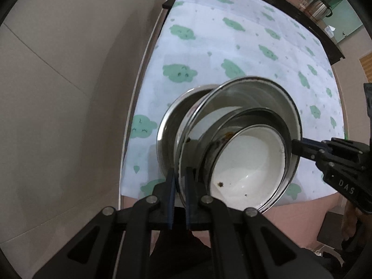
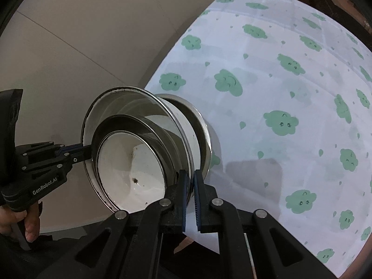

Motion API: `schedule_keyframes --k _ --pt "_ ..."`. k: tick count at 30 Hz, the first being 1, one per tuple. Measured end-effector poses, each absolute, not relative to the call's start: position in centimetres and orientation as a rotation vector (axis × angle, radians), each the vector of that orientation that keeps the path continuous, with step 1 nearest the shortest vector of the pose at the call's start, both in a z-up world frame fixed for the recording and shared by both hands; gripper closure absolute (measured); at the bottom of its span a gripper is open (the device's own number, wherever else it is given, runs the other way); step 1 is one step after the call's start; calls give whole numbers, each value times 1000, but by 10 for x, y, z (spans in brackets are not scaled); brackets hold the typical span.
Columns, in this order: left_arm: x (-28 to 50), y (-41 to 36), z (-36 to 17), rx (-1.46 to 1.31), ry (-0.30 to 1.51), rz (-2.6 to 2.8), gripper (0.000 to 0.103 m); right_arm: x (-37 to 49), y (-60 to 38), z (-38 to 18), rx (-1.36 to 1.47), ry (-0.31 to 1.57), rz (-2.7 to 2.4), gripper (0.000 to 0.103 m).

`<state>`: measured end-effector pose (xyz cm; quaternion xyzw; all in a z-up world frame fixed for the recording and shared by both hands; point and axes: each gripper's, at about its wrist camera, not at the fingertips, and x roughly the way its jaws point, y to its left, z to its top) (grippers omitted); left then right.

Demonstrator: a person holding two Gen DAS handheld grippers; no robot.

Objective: Organize plates and bowls
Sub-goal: 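Carry the nested bowl stack along the cloth with both tools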

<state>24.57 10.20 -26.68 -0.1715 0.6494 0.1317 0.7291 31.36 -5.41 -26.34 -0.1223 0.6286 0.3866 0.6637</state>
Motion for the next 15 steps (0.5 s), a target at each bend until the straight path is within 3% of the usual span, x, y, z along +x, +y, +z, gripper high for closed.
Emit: schedule_keyframes --k 15 --pt "257 113 -294 -393 1504 257 101 325 -36 -288 -304 1497 859 96"
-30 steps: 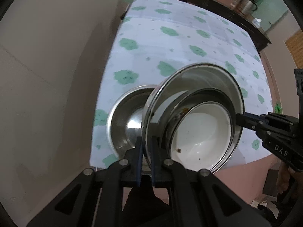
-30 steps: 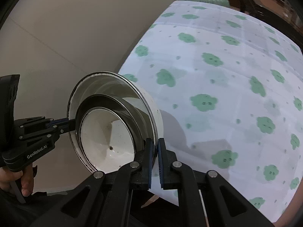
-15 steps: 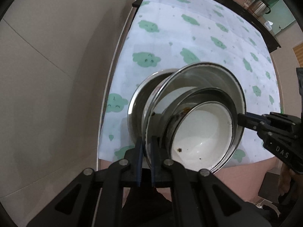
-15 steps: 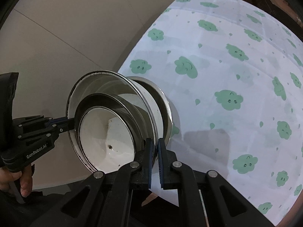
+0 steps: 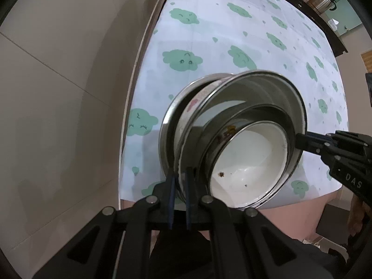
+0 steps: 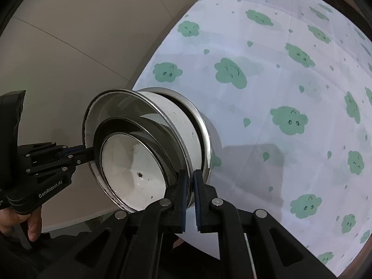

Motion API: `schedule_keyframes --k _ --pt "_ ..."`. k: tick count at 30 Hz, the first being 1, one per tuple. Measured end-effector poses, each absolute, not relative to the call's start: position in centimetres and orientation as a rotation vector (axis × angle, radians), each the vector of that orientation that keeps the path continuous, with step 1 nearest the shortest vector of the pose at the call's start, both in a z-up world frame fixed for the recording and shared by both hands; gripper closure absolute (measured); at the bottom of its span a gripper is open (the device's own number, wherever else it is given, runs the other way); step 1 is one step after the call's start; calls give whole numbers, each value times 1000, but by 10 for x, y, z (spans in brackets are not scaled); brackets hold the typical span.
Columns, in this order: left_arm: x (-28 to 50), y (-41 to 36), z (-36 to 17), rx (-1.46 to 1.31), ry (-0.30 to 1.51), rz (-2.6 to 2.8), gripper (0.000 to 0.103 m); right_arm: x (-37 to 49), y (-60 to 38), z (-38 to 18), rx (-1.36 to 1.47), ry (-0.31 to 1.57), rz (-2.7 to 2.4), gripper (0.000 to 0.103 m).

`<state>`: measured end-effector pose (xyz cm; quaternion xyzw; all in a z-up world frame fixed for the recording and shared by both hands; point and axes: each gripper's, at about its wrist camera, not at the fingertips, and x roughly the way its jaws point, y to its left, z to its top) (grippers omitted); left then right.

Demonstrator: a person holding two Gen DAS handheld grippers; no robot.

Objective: Organize plates and bowls
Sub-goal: 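Carry the nested bowl stack along the cloth with both tools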

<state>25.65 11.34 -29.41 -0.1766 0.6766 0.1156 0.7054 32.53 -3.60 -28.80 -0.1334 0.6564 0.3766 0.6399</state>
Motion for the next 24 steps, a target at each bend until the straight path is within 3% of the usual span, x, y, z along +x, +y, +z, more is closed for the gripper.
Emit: schedule_keyframes --k 10,17,24 --pt "260 118 -304 -405 1519 264 99 330 -29 -294 -336 1492 854 93" --pt "265 126 -290 -425 1438 280 96 341 -34 -266 -295 1304 820 93" --pt "274 137 -305 -463 1417 284 96 347 -16 -268 -250 1246 870 93"
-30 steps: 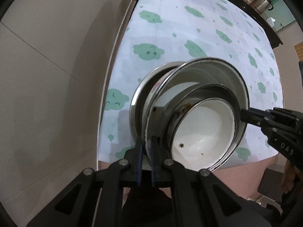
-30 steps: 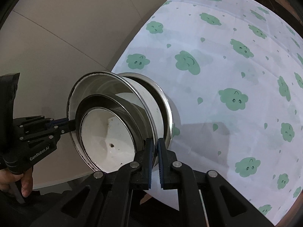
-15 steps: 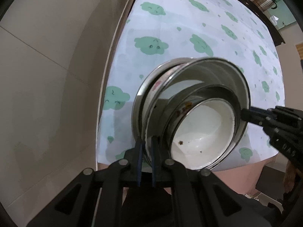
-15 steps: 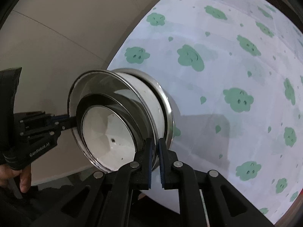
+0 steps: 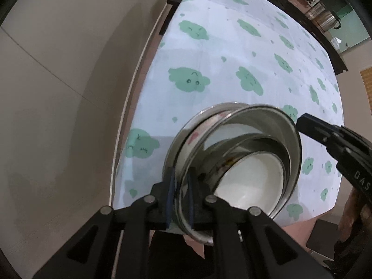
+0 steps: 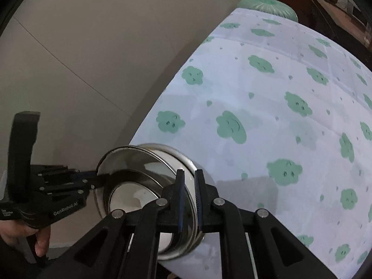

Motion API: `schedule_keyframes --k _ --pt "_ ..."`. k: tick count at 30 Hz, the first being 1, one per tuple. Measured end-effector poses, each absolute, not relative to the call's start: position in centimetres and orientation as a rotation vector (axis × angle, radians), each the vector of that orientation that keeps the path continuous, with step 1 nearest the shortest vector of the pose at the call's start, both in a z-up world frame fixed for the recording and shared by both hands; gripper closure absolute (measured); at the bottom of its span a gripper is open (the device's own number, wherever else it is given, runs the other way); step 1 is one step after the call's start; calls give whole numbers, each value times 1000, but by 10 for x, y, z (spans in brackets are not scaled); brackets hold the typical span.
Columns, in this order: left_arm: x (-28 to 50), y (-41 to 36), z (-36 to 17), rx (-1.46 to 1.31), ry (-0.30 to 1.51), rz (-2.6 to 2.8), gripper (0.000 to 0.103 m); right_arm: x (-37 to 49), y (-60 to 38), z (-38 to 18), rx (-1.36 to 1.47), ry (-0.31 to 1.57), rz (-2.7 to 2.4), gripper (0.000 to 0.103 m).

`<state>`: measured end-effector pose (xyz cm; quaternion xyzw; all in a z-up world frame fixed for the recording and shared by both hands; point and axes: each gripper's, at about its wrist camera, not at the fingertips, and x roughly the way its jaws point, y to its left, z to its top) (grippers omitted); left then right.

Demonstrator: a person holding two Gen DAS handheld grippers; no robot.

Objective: Organize plates and bowls
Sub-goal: 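Carry the nested bowl stack along the cloth with both tools, then lower the bowl stack onto the cloth and open both tools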

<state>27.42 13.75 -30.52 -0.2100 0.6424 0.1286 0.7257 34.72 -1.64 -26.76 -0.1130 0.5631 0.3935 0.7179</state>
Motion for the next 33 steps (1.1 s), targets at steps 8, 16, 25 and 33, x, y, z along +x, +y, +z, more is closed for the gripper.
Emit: schedule_keyframes --k 8,16,25,33 --pt "285 142 -309 -440 1408 275 87 351 -8 -286 -348 1255 827 93" --pt "283 139 -293 -431 1366 264 85 350 -24 -268 -313 1204 795 92" --pt "273 128 -241 -253 1224 258 62 323 -37 -237 -280 1130 742 76" --pt "253 116 -207 -177 1122 181 52 276 -59 -197 -224 1002 634 59"
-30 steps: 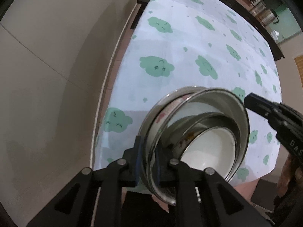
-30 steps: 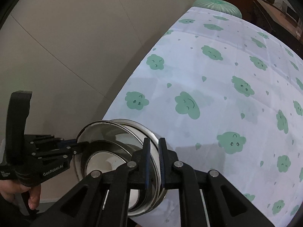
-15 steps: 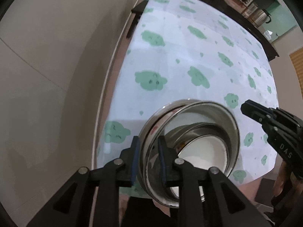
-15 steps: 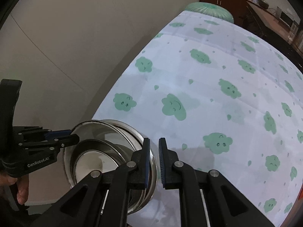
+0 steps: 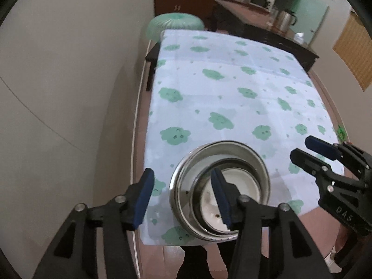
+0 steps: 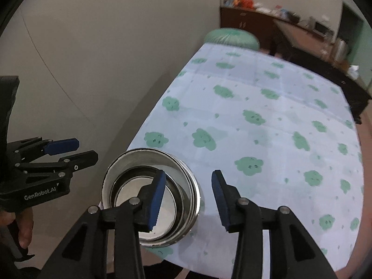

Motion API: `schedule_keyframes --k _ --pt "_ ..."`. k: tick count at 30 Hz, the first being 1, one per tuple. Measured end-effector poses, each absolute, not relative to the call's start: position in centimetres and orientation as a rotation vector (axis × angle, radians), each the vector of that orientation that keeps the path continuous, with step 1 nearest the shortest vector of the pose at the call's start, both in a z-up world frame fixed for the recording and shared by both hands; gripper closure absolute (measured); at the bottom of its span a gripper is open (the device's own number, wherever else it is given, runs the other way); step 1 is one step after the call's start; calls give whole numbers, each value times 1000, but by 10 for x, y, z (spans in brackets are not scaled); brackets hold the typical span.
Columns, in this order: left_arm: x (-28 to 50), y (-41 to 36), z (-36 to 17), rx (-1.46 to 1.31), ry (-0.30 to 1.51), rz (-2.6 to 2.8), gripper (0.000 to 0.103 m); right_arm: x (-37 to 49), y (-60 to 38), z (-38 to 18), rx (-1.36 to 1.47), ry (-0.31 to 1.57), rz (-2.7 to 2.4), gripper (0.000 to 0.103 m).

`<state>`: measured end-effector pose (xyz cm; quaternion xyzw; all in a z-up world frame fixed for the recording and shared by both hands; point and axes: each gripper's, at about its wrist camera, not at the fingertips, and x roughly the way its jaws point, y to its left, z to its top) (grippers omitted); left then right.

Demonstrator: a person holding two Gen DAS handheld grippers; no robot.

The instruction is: Organize plates and bowls

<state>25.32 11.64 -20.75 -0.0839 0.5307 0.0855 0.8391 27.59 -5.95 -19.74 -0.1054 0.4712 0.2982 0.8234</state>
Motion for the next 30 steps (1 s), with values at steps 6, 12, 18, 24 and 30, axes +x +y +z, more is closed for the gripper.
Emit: schedule_keyframes --k 6,12,18,24,30 --pt "226 105 -173 -154 1038 156 52 237 -82 -166 -193 914 569 58" --pt "186 88 -116 -113 872 151 38 188 -104 -106 -159 689 533 58" --pt "135 68 -69 -73 746 140 31 125 -129 -55 -118 470 480 42" --pt "94 47 -39 -73 652 61 25 66 -151 -31 -100 375 419 37" --pt "76 29 -26 -73 622 24 25 42 -166 -19 -98 360 375 35"
